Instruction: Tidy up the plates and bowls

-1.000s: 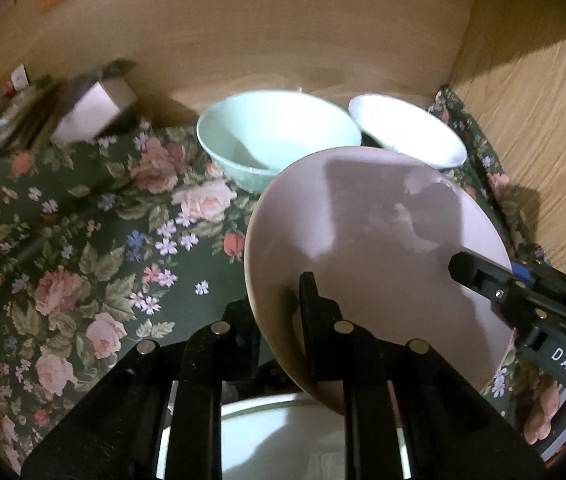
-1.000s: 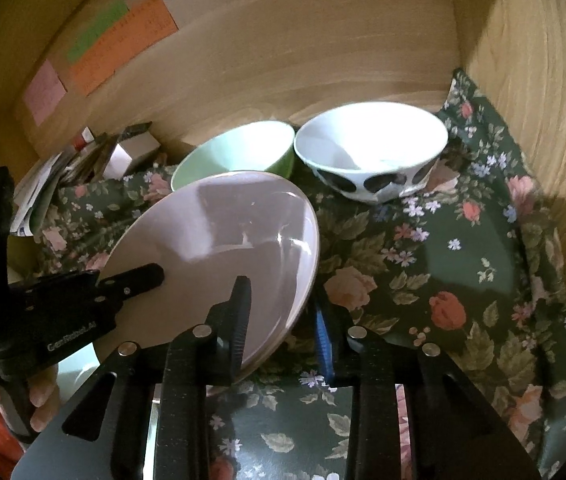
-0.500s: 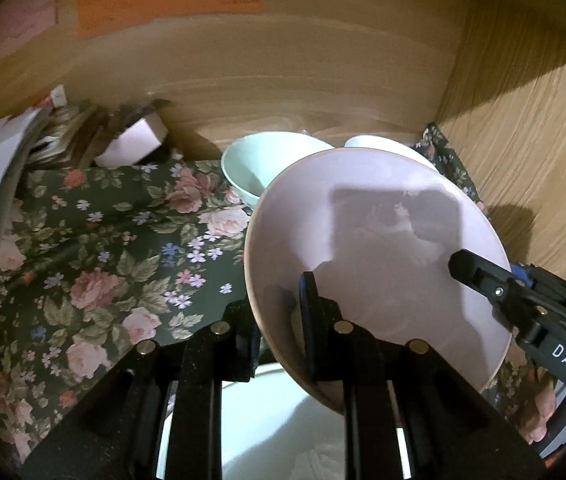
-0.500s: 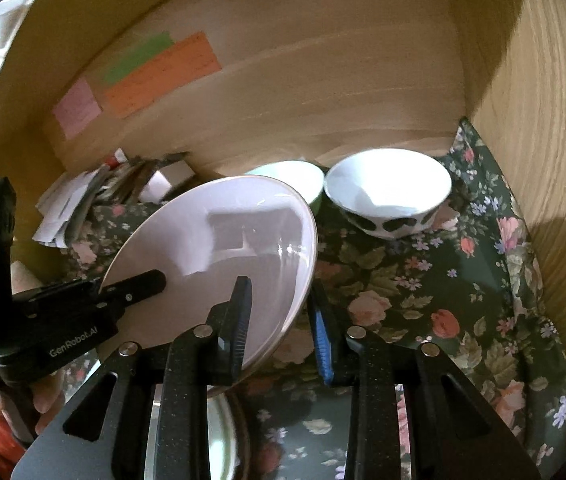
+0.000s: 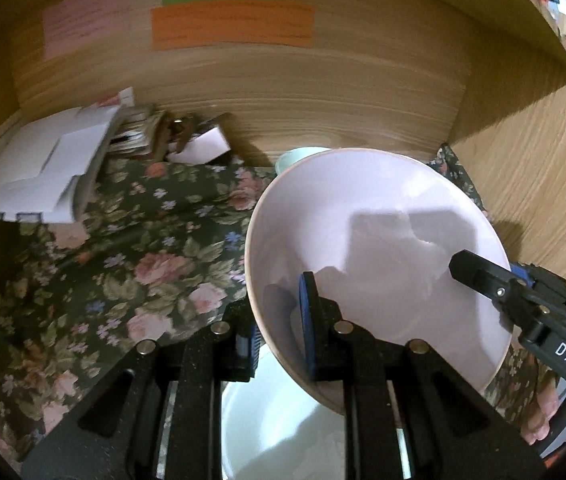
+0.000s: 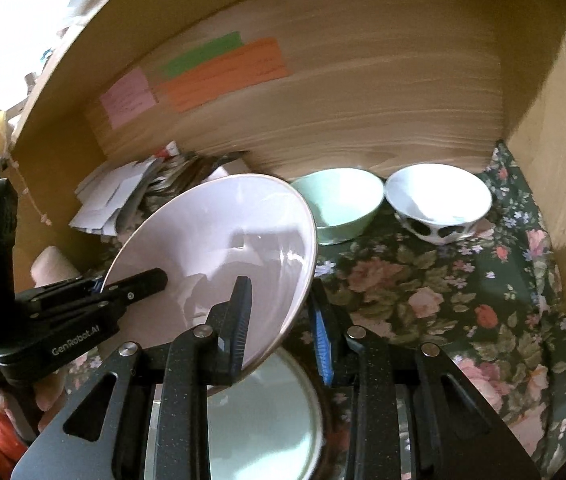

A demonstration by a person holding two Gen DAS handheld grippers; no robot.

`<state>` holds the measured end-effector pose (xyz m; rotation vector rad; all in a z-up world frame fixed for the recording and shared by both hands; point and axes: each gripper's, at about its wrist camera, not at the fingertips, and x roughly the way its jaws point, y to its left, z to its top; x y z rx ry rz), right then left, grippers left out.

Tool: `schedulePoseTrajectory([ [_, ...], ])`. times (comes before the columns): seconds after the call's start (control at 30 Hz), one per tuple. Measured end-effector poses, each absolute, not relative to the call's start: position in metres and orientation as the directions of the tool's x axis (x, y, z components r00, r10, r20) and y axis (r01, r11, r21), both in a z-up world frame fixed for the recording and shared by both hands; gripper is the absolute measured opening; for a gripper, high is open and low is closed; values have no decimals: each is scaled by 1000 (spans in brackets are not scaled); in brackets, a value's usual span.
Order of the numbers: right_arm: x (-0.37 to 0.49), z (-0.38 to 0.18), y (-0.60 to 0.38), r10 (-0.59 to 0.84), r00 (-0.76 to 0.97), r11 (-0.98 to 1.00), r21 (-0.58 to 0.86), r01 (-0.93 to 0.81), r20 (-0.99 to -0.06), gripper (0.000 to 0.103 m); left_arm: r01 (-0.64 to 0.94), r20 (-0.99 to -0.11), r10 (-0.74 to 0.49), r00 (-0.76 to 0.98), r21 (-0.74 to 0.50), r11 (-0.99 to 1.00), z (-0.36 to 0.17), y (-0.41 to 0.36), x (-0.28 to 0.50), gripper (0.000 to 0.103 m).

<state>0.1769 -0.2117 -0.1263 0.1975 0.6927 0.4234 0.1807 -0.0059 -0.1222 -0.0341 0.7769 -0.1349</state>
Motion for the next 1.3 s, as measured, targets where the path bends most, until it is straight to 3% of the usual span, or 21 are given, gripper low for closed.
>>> schedulePoseTrajectory([
  [0.7, 154, -126, -135, 536, 622, 842, 312, -440, -571, 26, -20, -677, -39, 735, -80, 997, -124, 75, 122, 17],
  [1.3, 140, -148, -73, 589, 522, 795, 324, -514, -617, 26, -127, -713, 20, 701, -98, 987, -156, 140, 81, 17],
])
